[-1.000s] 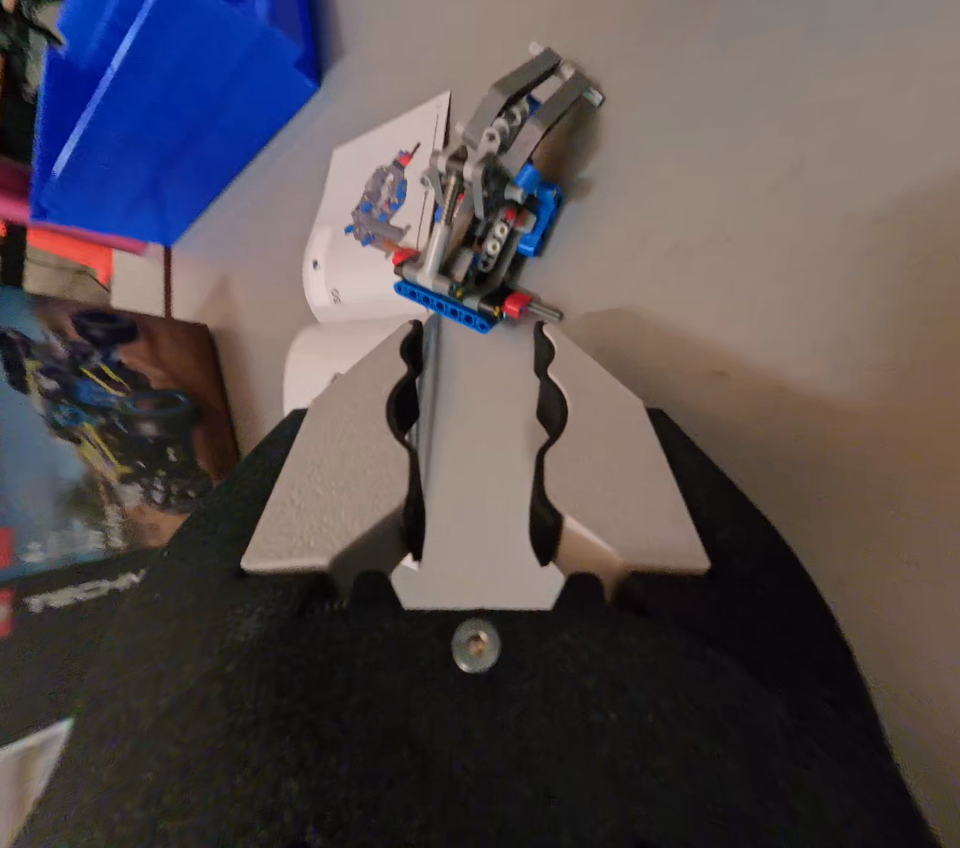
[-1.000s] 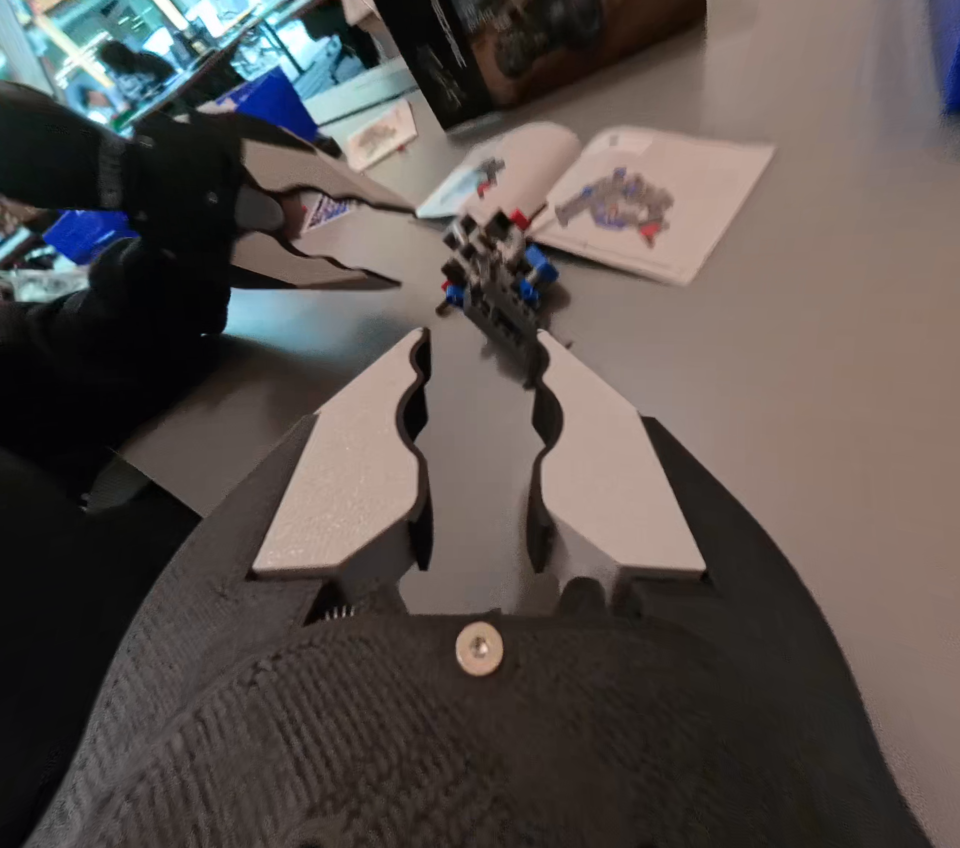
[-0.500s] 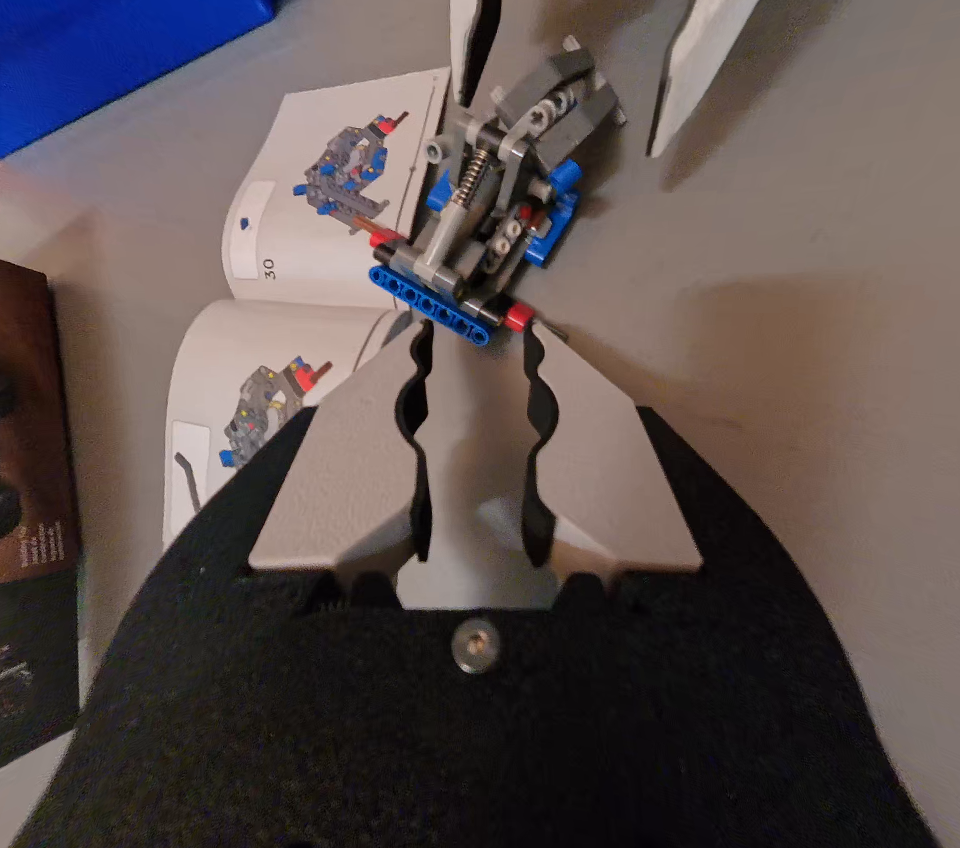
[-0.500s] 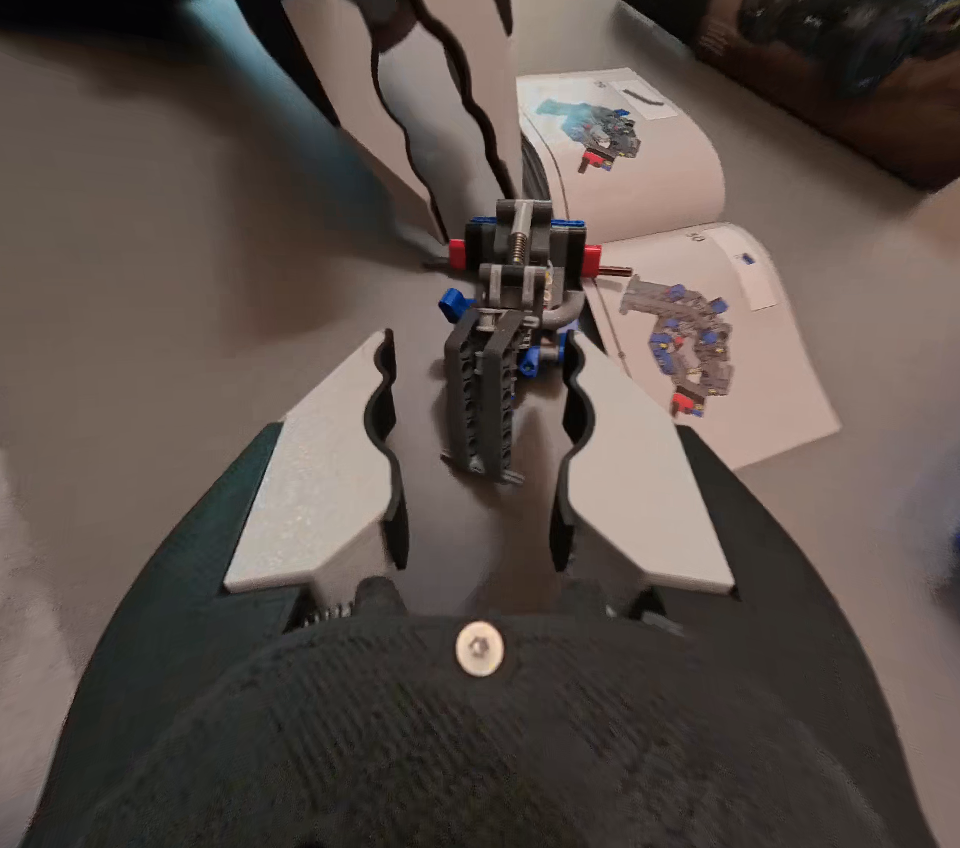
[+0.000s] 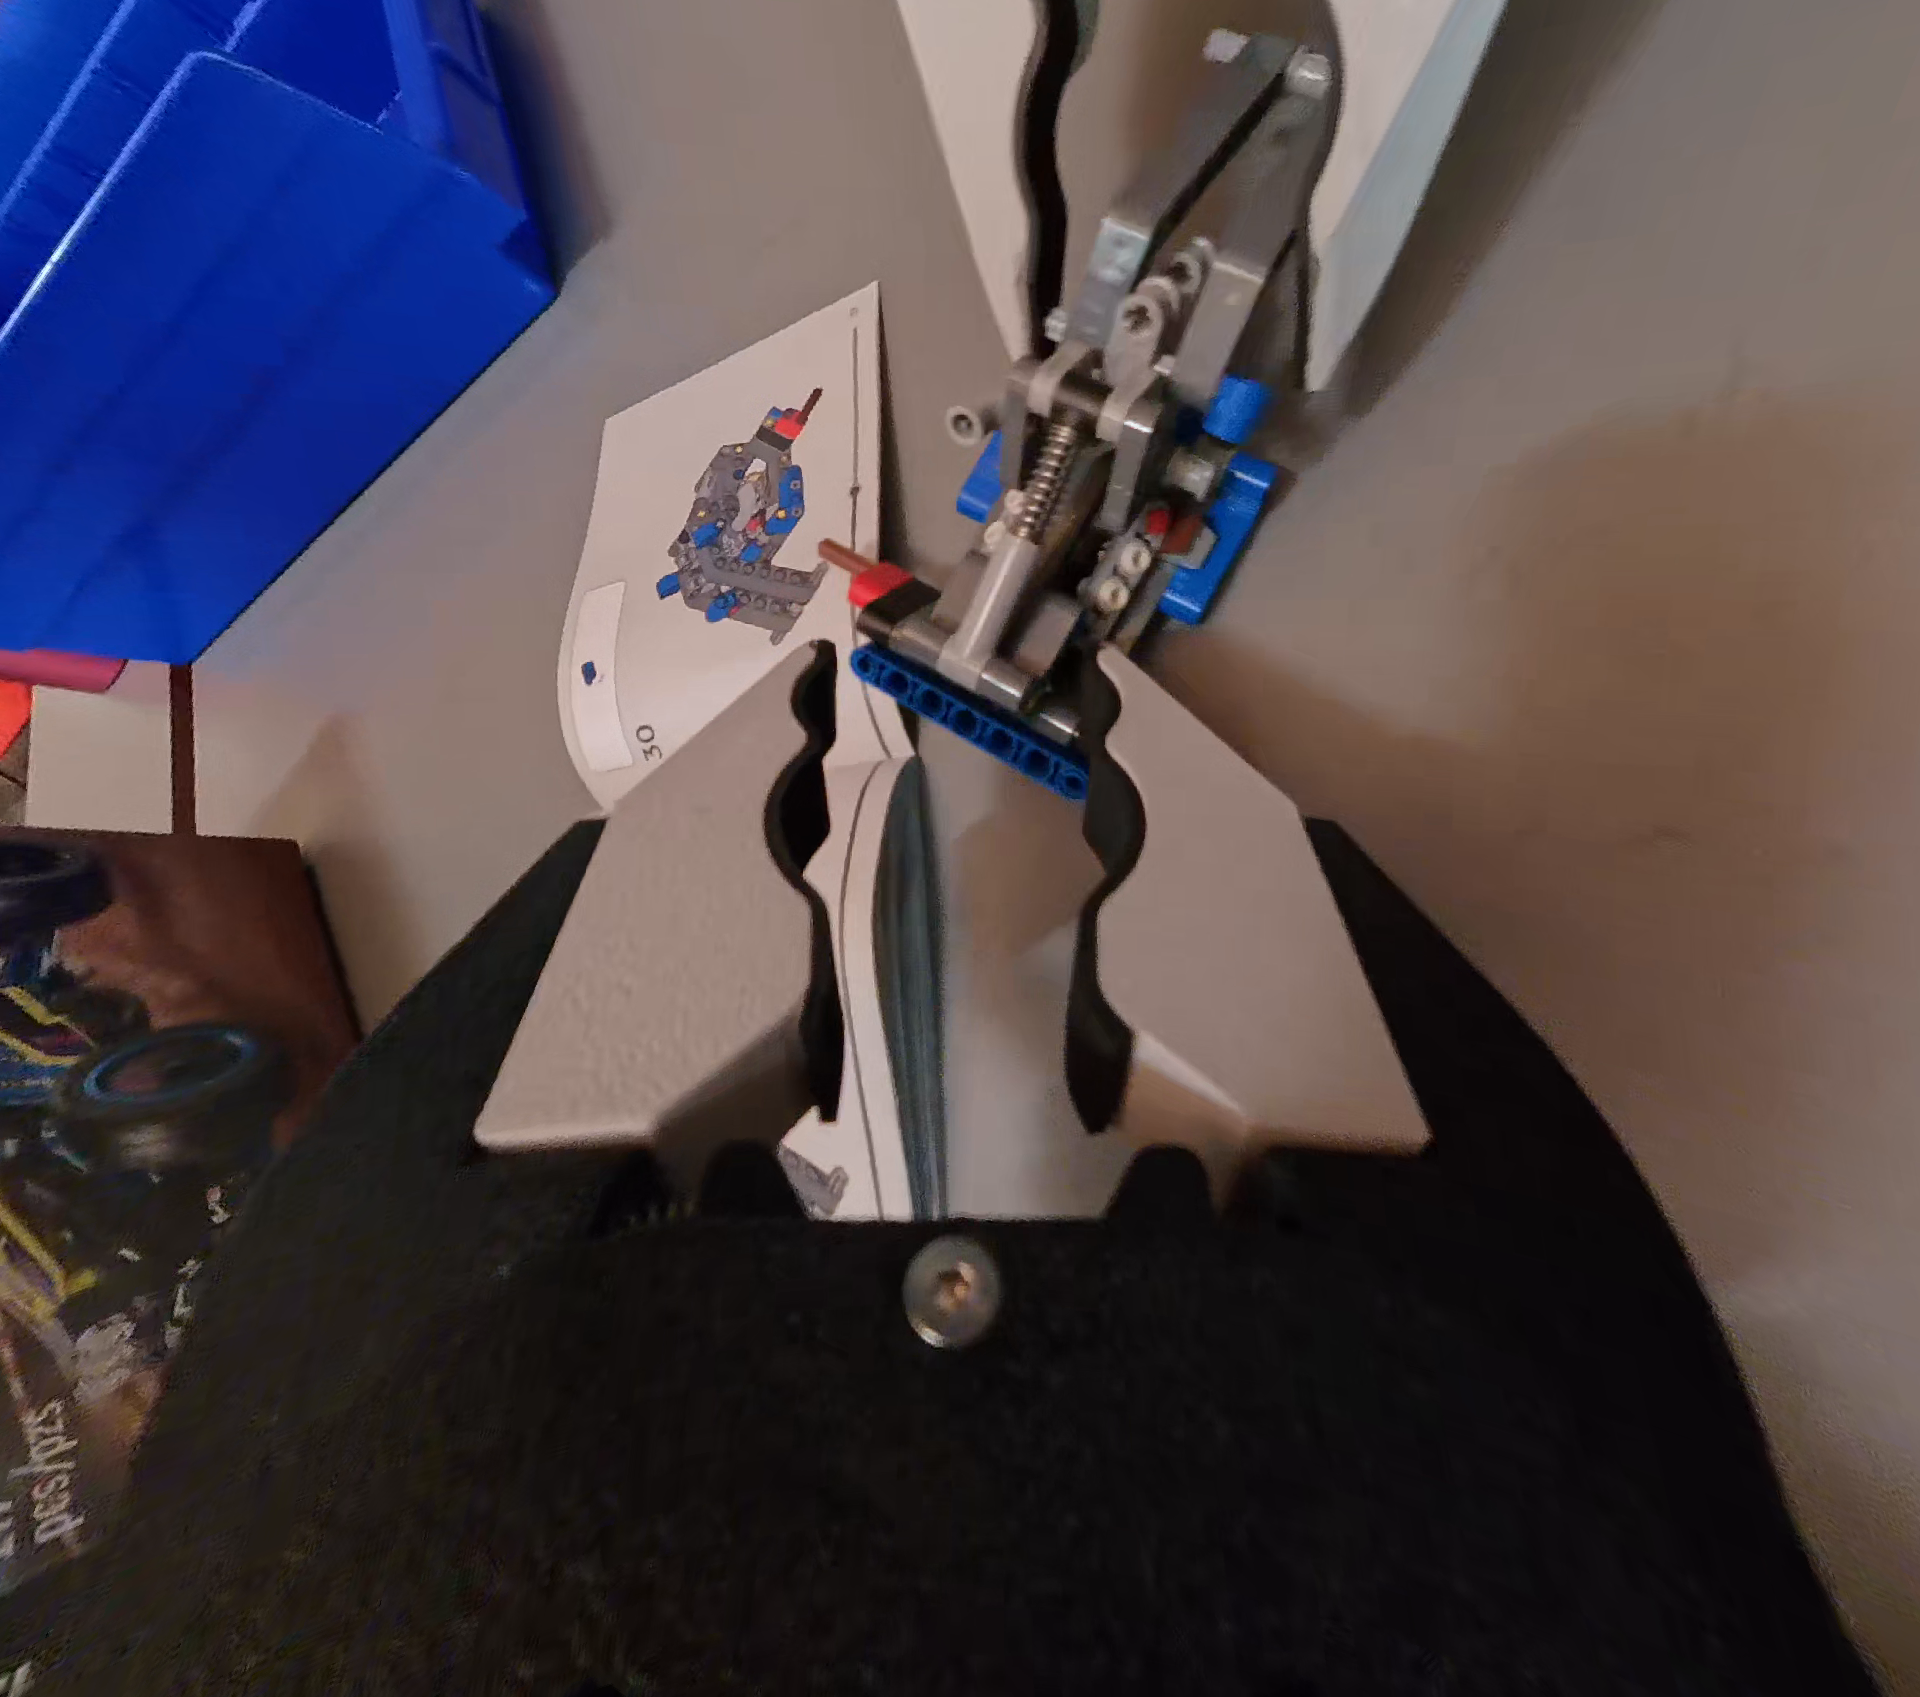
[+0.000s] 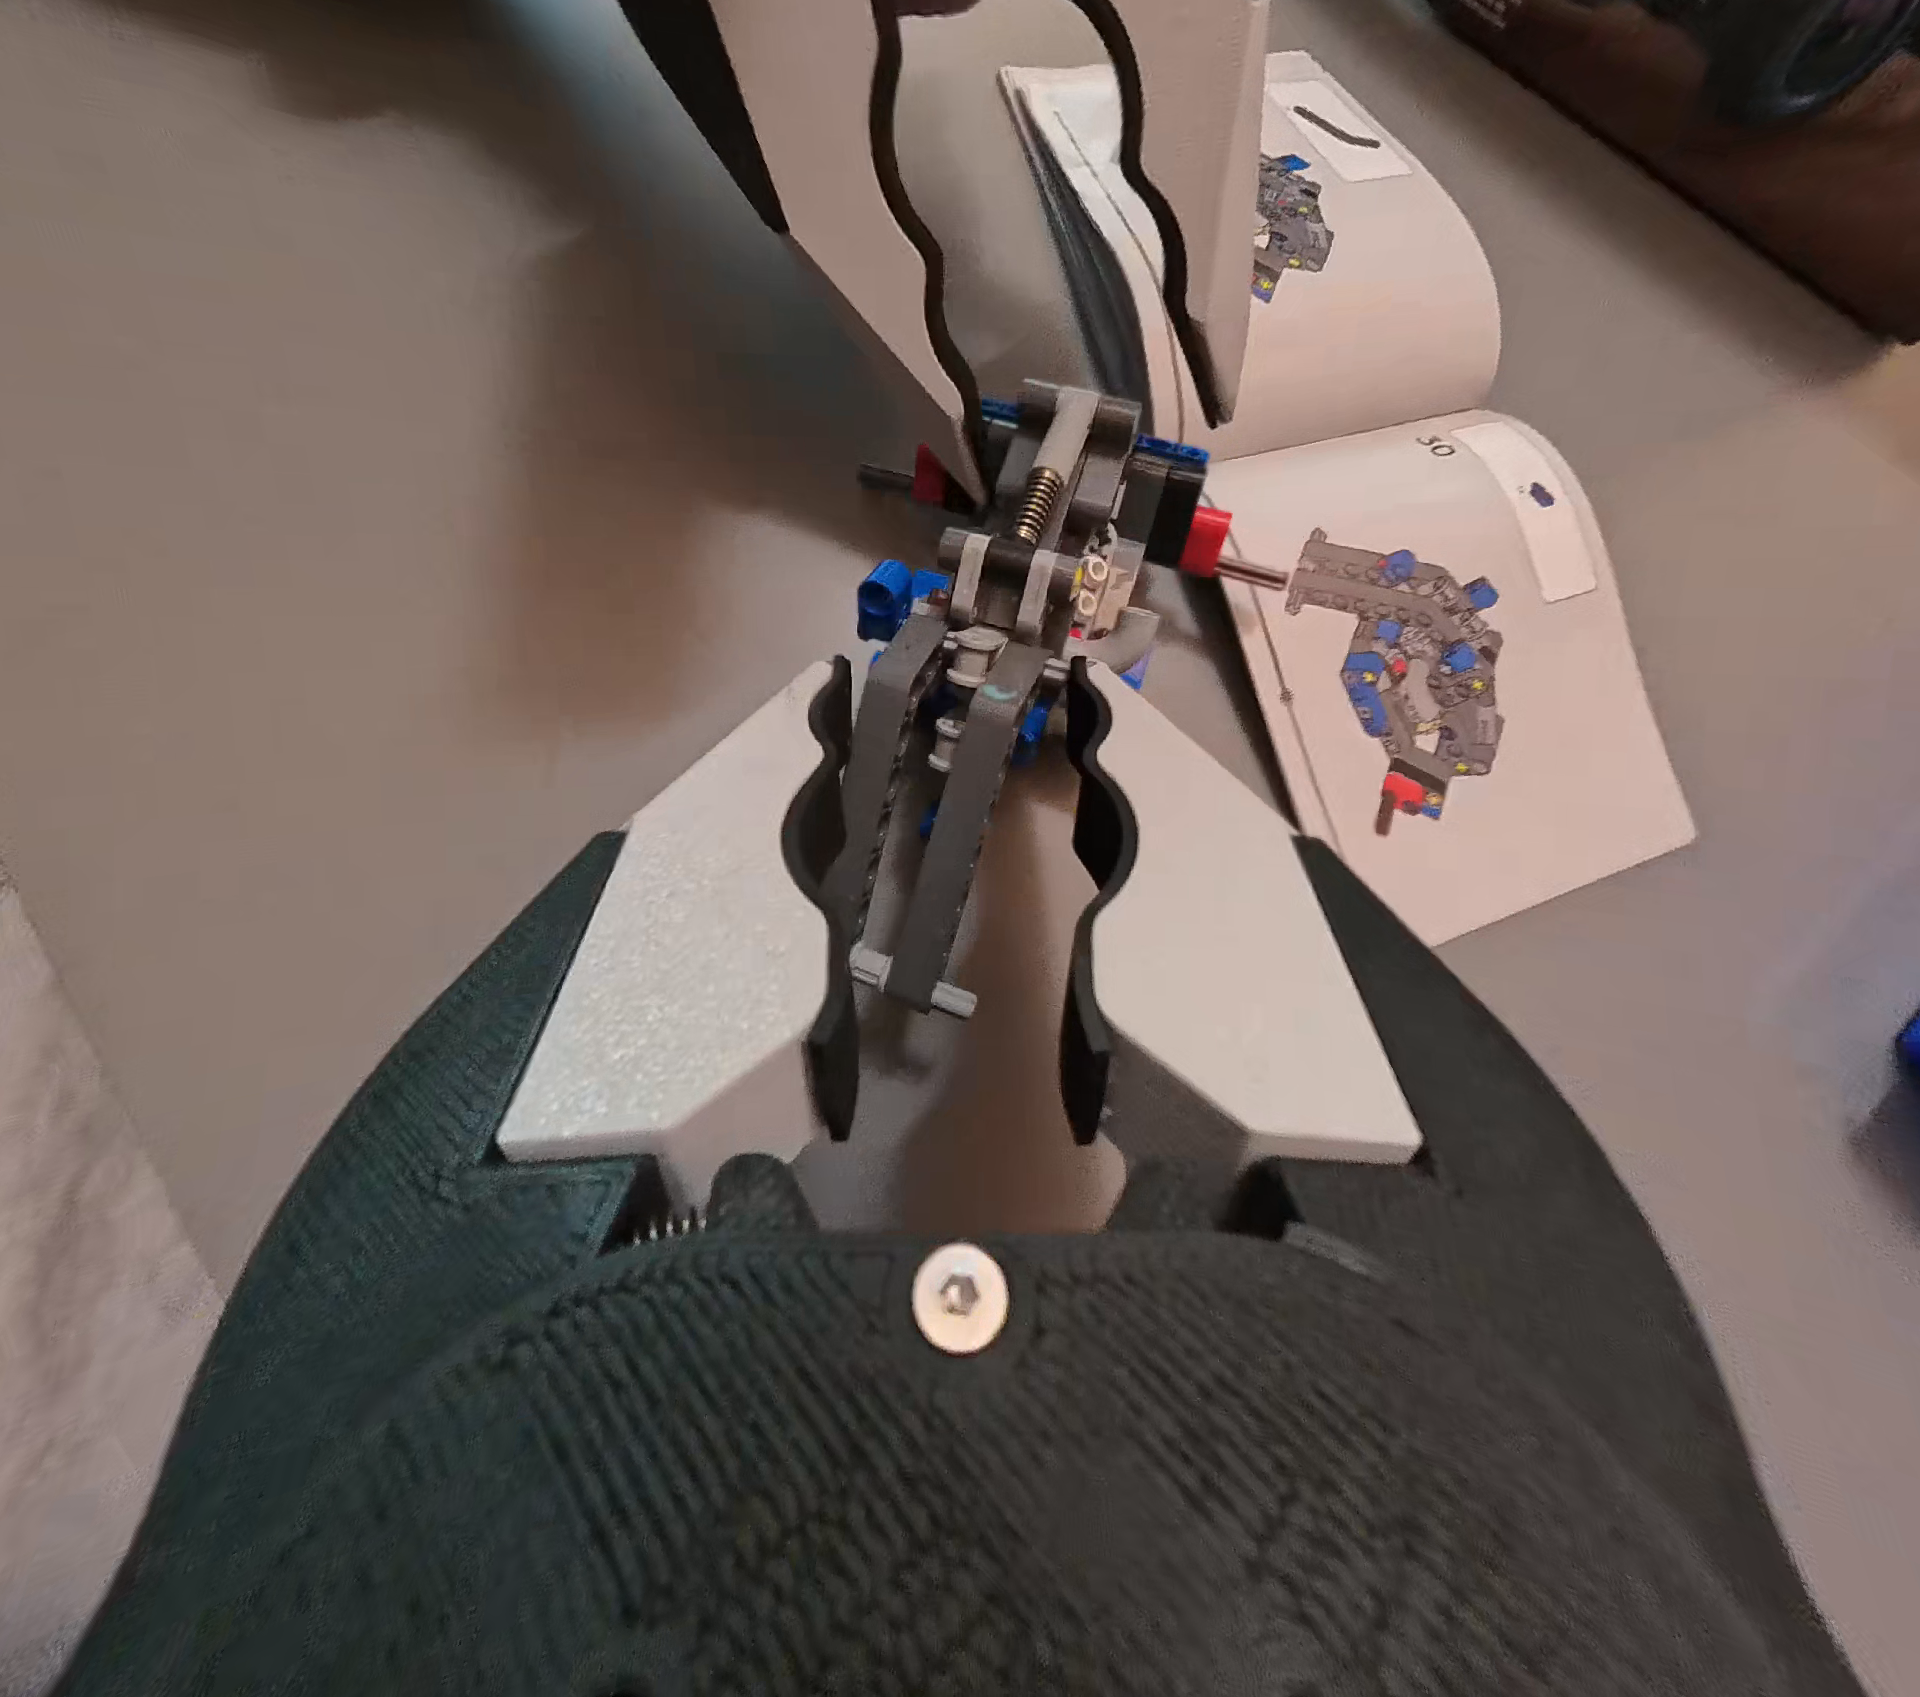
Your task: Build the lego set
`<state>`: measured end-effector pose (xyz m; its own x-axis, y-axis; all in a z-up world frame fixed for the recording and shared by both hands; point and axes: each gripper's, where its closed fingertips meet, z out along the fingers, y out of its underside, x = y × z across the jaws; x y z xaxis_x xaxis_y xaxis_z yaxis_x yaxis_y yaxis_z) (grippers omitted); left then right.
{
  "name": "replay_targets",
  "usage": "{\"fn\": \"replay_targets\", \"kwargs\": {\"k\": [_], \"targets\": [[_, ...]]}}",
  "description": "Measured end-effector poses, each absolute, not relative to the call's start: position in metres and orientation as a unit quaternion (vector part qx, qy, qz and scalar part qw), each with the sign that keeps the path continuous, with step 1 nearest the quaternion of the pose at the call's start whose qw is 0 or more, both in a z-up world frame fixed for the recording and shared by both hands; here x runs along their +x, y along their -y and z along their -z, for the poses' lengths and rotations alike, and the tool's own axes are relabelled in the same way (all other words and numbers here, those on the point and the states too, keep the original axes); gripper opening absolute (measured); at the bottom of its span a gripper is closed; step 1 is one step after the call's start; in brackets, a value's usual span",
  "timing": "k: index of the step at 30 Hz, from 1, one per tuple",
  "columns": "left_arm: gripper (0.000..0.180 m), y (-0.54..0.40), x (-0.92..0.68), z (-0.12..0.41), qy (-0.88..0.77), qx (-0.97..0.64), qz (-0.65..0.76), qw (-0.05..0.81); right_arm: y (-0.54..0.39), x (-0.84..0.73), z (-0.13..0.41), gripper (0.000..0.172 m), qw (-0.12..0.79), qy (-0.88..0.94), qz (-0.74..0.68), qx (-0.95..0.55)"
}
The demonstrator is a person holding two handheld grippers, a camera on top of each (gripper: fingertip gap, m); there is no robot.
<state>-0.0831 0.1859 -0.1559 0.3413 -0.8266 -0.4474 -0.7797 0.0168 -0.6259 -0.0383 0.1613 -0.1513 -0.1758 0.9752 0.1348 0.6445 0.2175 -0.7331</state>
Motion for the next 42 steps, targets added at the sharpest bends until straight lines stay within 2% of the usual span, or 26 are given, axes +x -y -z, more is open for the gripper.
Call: {"fn": "replay_targets", "kwargs": {"k": [6,10,15,20,22,24,26,28,29,31,35,37,42], "targets": [[0.050,-0.184,-0.079,0.151,-0.581,-0.674,0.072,0.450,-0.142,-0.029,0.152,0.040,0.301,0.680,-0.295,-0.600],[0.040,-0.178,-0.074,0.157,-0.597,-0.663,0.106,0.438,-0.126,-0.027,0.149,0.038,0.309,0.689,-0.318,-0.573],[0.043,-0.182,-0.075,0.157,-0.596,-0.660,0.104,0.446,-0.119,-0.030,0.143,0.030,0.313,0.666,-0.352,-0.579],[0.041,-0.186,-0.078,0.155,-0.594,-0.653,0.089,0.461,-0.119,-0.023,0.151,0.035,0.288,0.681,-0.321,-0.592],[0.042,-0.181,-0.079,0.149,-0.593,-0.650,0.097,0.466,-0.129,-0.014,0.143,0.048,0.304,0.684,-0.302,-0.590],[0.043,-0.174,-0.081,0.142,-0.588,-0.650,0.105,0.470,-0.138,-0.007,0.127,0.043,0.329,0.688,-0.313,-0.566],[0.043,-0.168,-0.087,0.136,-0.580,-0.655,0.099,0.474,-0.166,-0.008,0.115,0.035,0.402,0.691,-0.279,-0.531],[0.040,-0.160,-0.091,0.133,-0.570,-0.664,0.093,0.475,-0.181,-0.019,0.119,0.051,0.437,0.726,-0.231,-0.478],[0.040,-0.154,-0.093,0.134,-0.564,-0.672,0.093,0.470,-0.177,-0.026,0.124,0.053,0.435,0.757,-0.217,-0.437],[0.037,-0.139,-0.095,0.141,-0.544,-0.701,0.108,0.448,-0.173,-0.038,0.136,0.072,0.421,0.797,-0.200,-0.383],[0.035,-0.108,-0.093,0.164,-0.496,-0.767,0.150,0.379,-0.163,-0.041,0.169,0.077,0.319,0.844,-0.205,-0.379],[0.035,-0.102,-0.087,0.168,-0.477,-0.780,0.164,0.369,-0.160,-0.045,0.171,0.069,0.319,0.833,-0.213,-0.400],[0.036,-0.096,-0.064,0.160,-0.444,-0.784,0.240,0.362,-0.151,-0.049,0.172,0.069,0.338,0.774,-0.208,-0.492]]}}
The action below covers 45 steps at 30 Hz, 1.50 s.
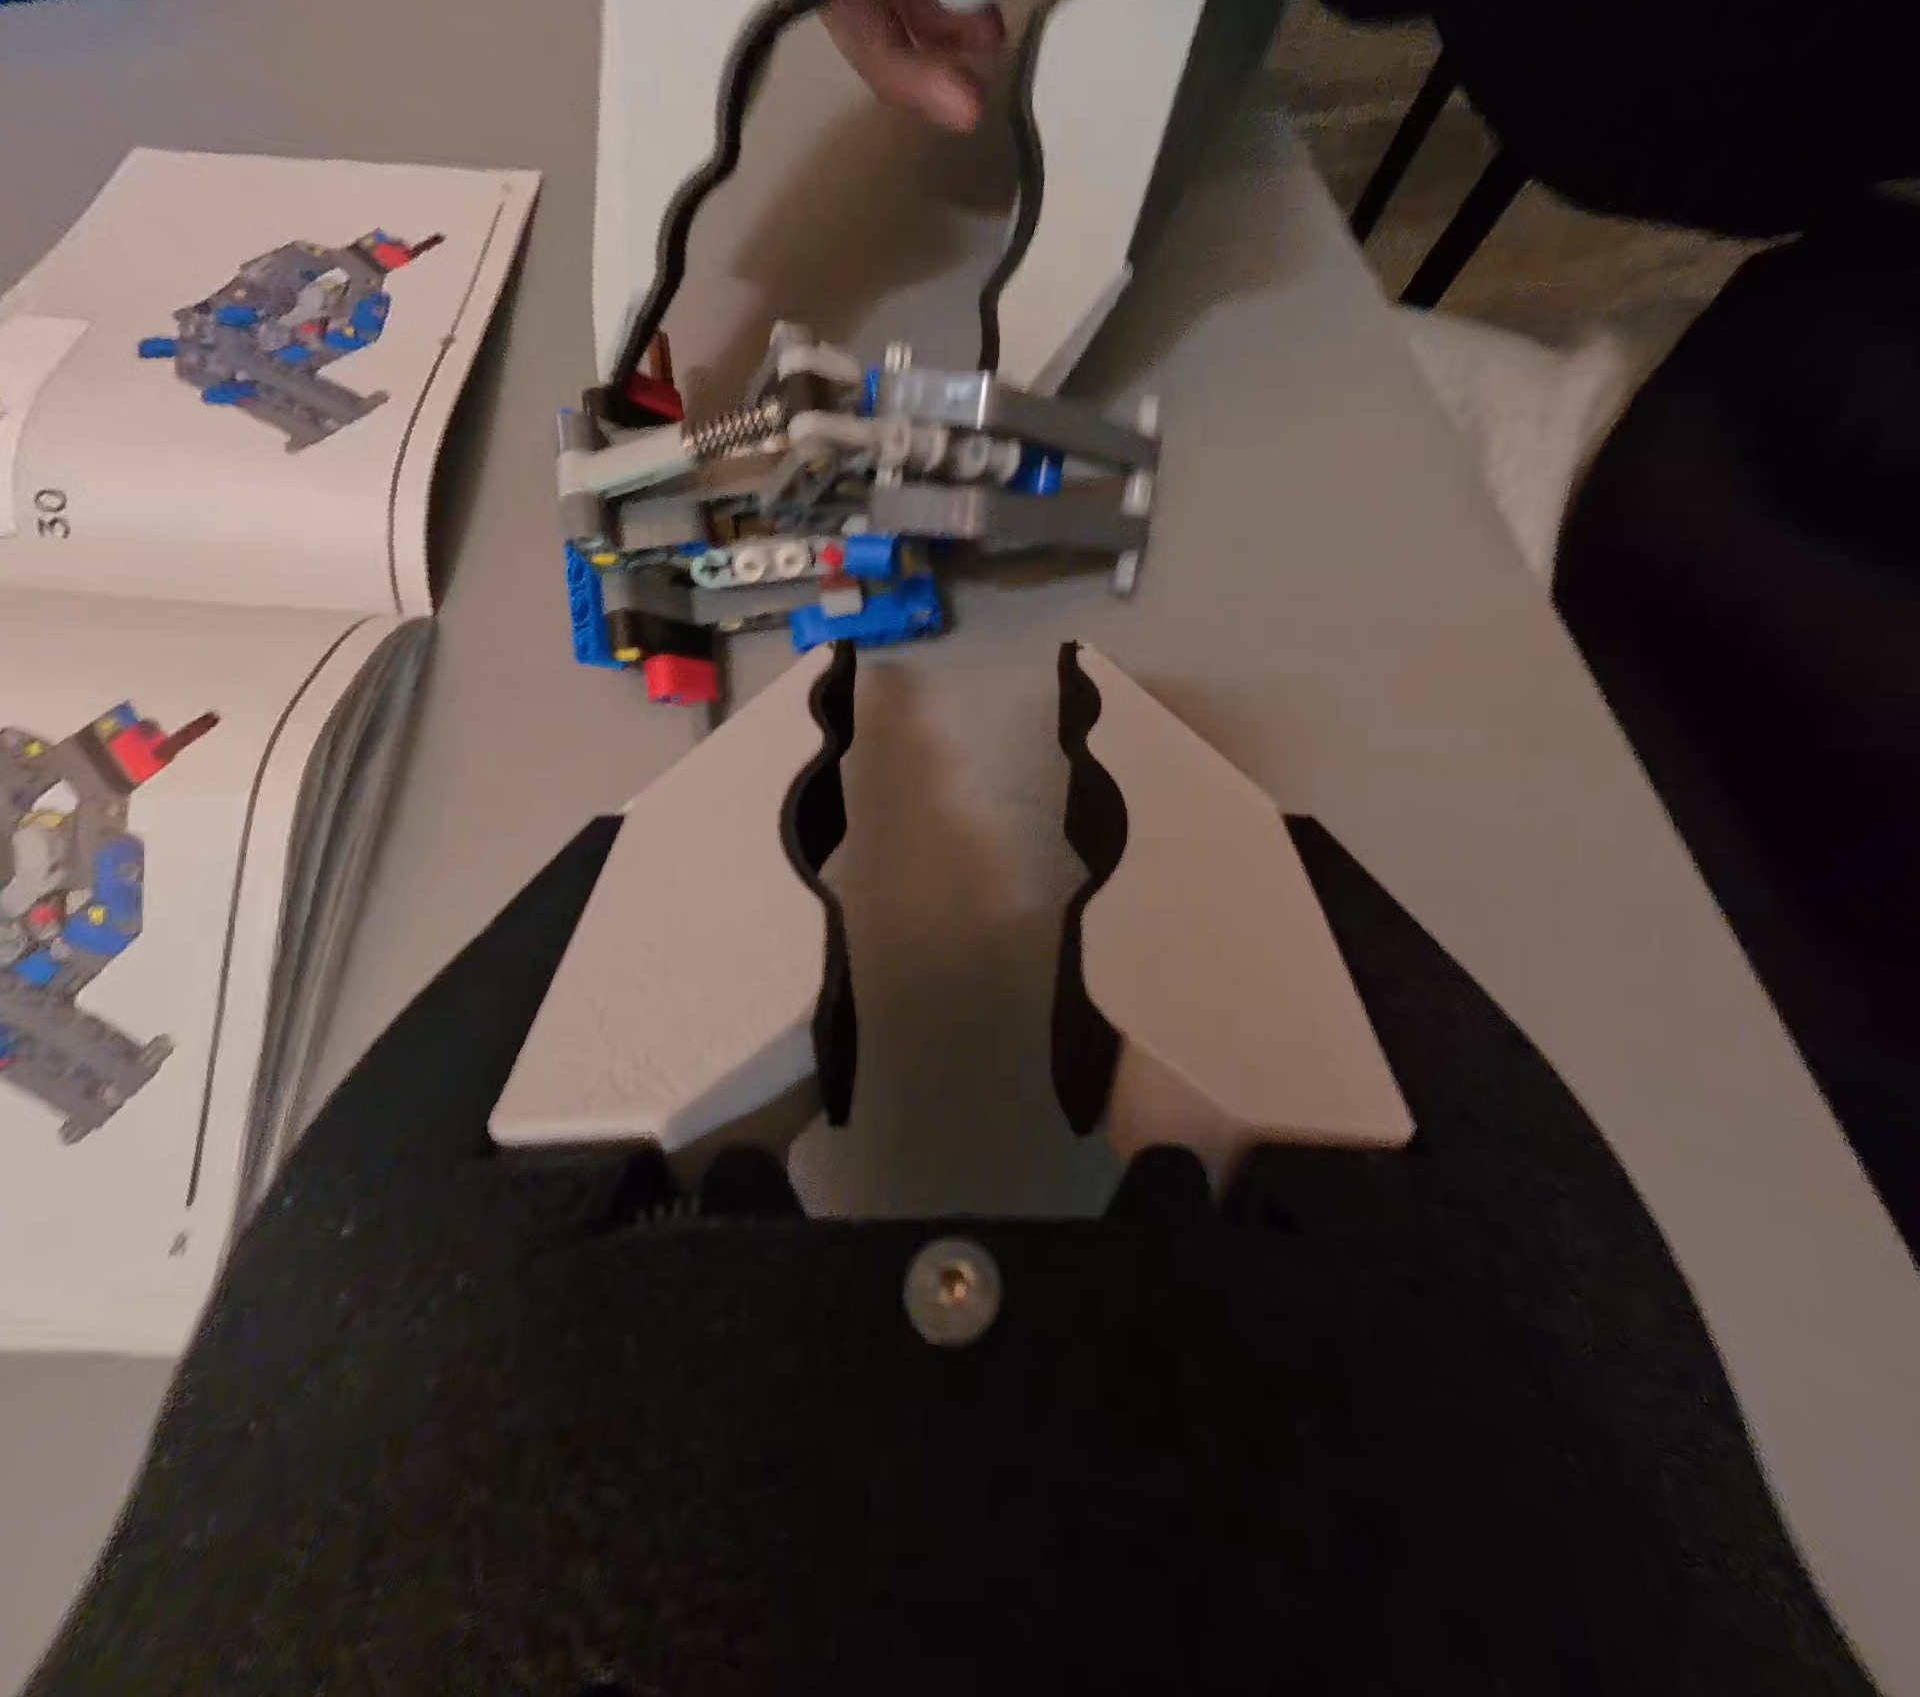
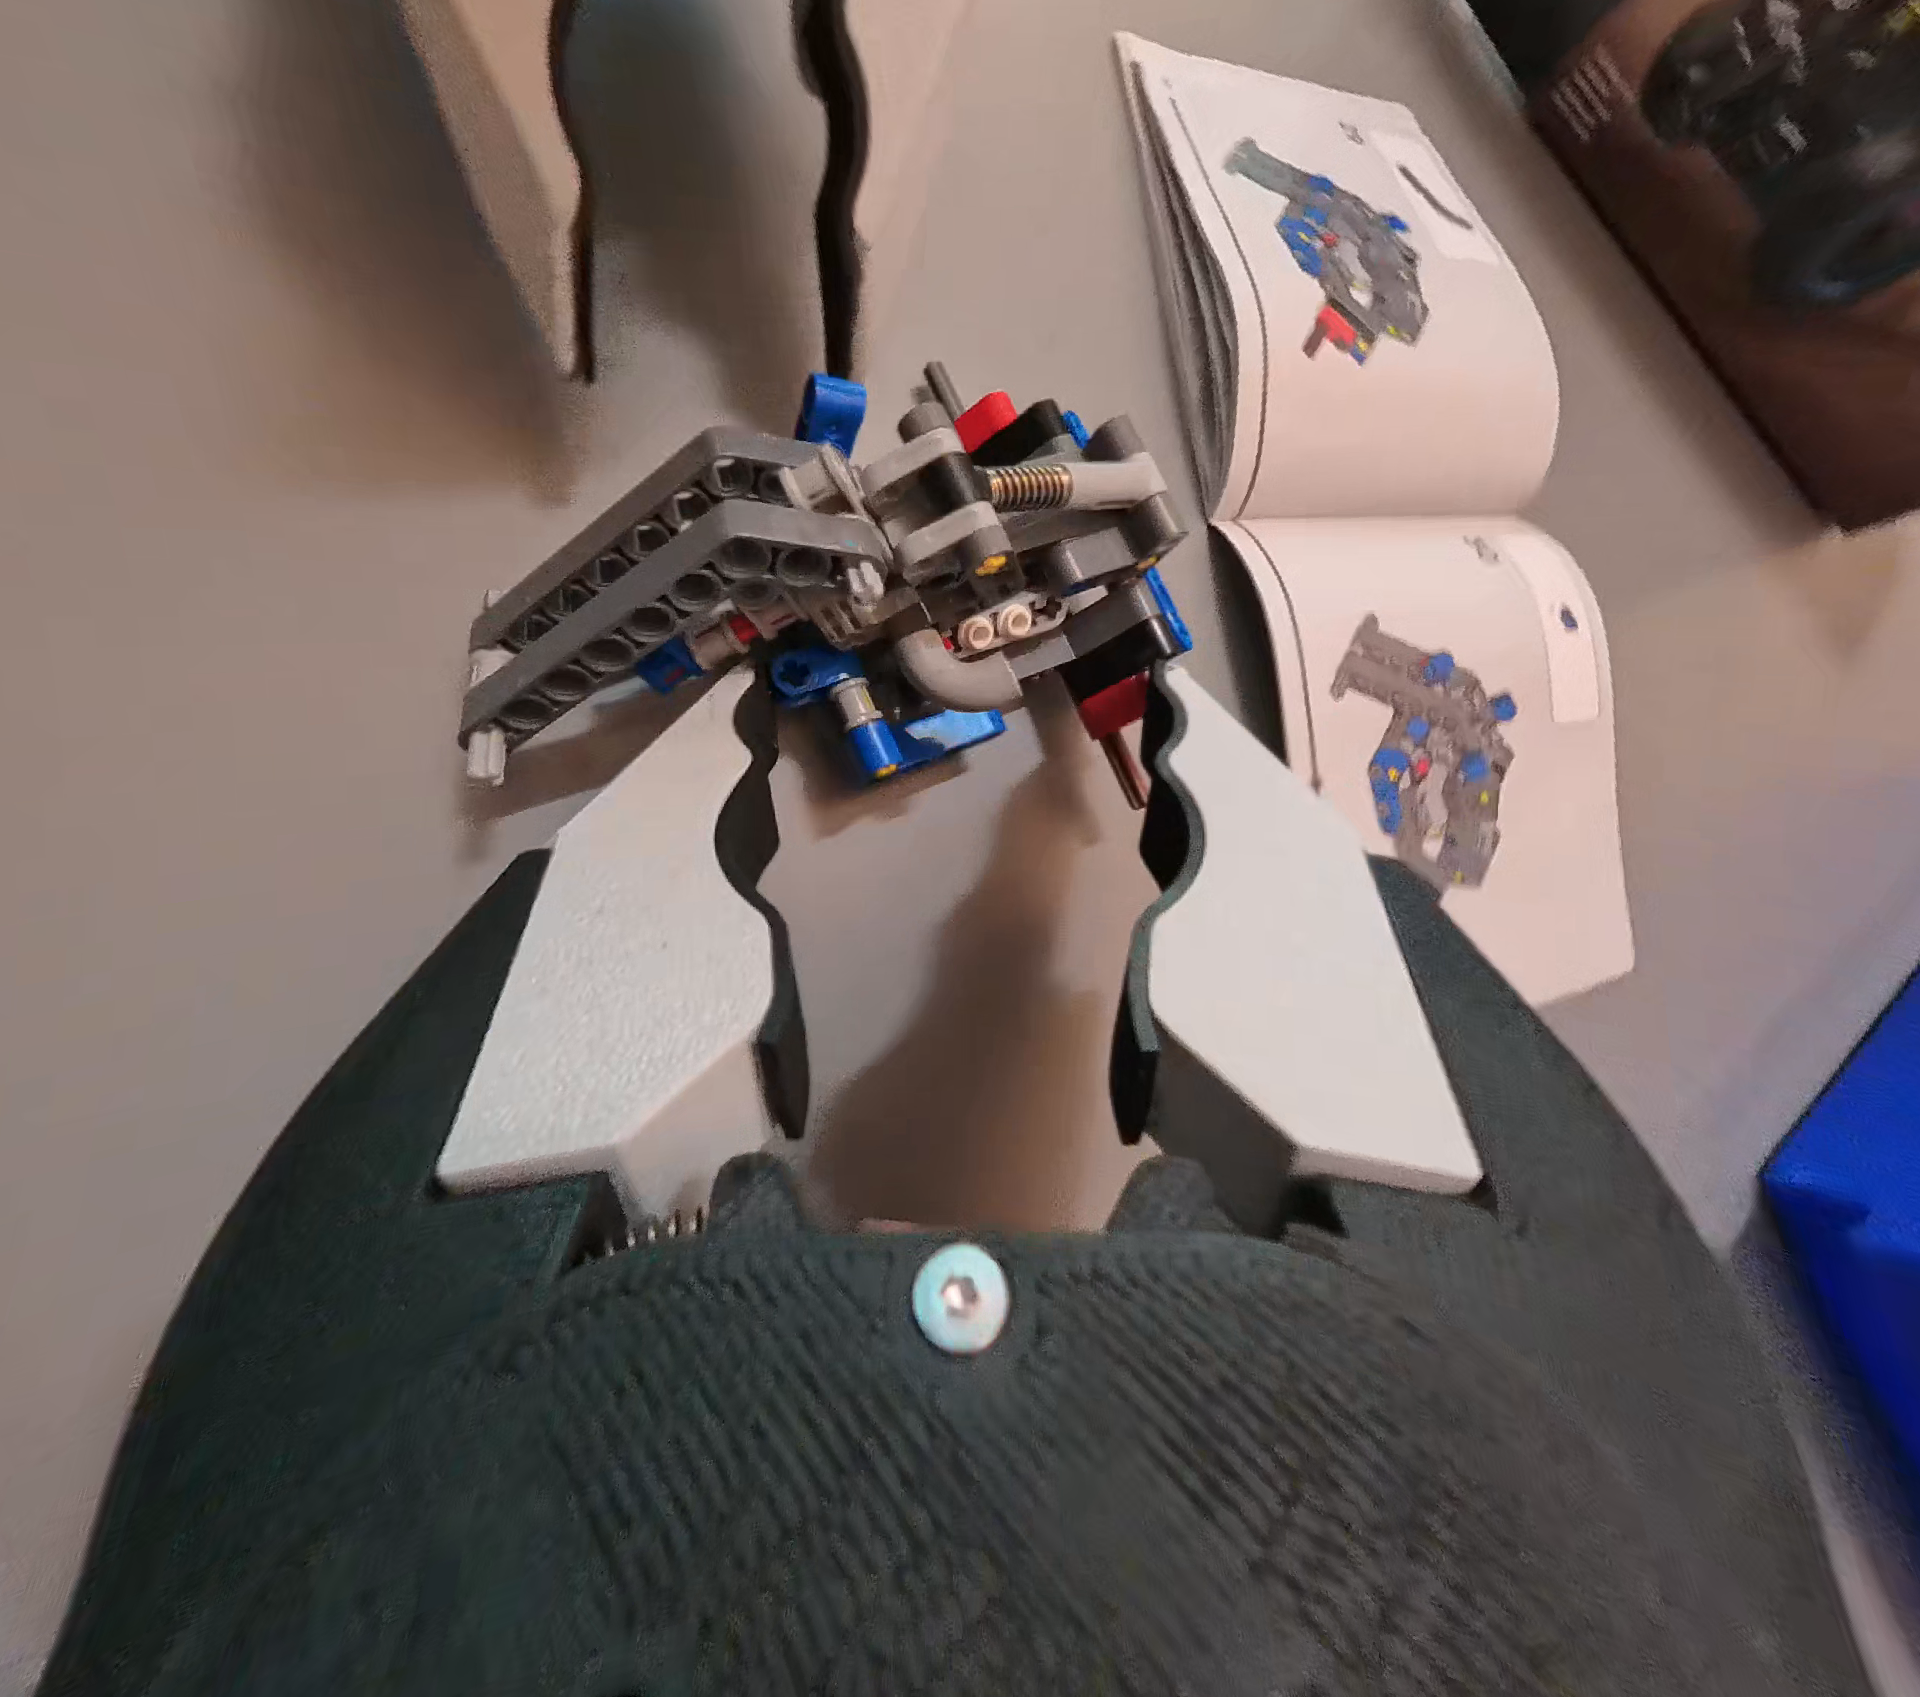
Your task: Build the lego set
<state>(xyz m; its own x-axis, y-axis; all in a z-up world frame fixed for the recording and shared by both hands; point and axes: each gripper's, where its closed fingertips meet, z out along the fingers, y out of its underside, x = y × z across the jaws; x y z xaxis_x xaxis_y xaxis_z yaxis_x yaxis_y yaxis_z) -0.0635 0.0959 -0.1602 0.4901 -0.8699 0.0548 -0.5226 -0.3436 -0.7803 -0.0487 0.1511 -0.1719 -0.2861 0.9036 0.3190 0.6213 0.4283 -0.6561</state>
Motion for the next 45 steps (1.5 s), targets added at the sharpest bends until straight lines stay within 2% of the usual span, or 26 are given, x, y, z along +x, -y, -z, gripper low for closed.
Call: {"fn": "replay_targets", "kwargs": {"k": [3,5,8,9,14,18,22,25,28,33,36,40,45], "targets": [[0.035,-0.098,-0.057,0.151,-0.441,-0.776,0.251,0.374,-0.146,-0.048,0.173,0.068,0.353,0.707,-0.196,-0.581],[0.032,-0.101,-0.059,0.147,-0.438,-0.777,0.238,0.383,-0.141,-0.049,0.174,0.062,0.357,0.643,-0.204,-0.646],[0.028,-0.102,-0.063,0.142,-0.447,-0.773,0.224,0.391,-0.127,-0.055,0.172,0.055,0.357,0.583,-0.240,-0.689],[0.028,-0.102,-0.066,0.144,-0.458,-0.771,0.213,0.390,-0.123,-0.056,0.170,0.058,0.359,0.579,-0.246,-0.690],[0.025,-0.093,-0.072,0.148,-0.492,-0.758,0.174,0.391,-0.117,-0.031,0.158,0.073,0.323,0.665,-0.224,-0.636],[0.025,-0.090,-0.069,0.143,-0.494,-0.750,0.171,0.405,-0.129,-0.028,0.121,0.072,0.379,0.740,-0.237,-0.503],[0.030,-0.090,-0.072,0.143,-0.471,-0.765,0.156,0.411,-0.132,-0.040,0.137,0.083,0.323,0.775,-0.274,-0.469],[0.029,-0.085,-0.080,0.135,-0.436,-0.772,0.127,0.445,-0.141,-0.044,0.143,0.092,0.335,0.784,-0.227,-0.470],[0.029,-0.068,-0.091,0.132,-0.412,-0.767,0.077,0.486,-0.137,-0.049,0.146,0.086,0.359,0.790,-0.228,-0.441],[0.024,-0.031,-0.143,0.134,-0.348,-0.794,0.055,0.496,-0.127,-0.054,0.161,0.077,0.322,0.818,-0.268,-0.394],[0.024,-0.009,-0.183,0.137,-0.321,-0.813,0.043,0.484,-0.132,-0.059,0.166,0.077,0.320,0.825,-0.241,-0.399],[0.024,0.017,-0.214,0.146,-0.320,-0.829,0.017,0.459,-0.125,-0.065,0.170,0.061,0.352,0.819,-0.210,-0.400],[0.024,0.043,-0.256,0.140,-0.291,-0.842,-0.037,0.452,-0.124,-0.066,0.169,0.057,0.385,0.785,-0.173,-0.453]]}}
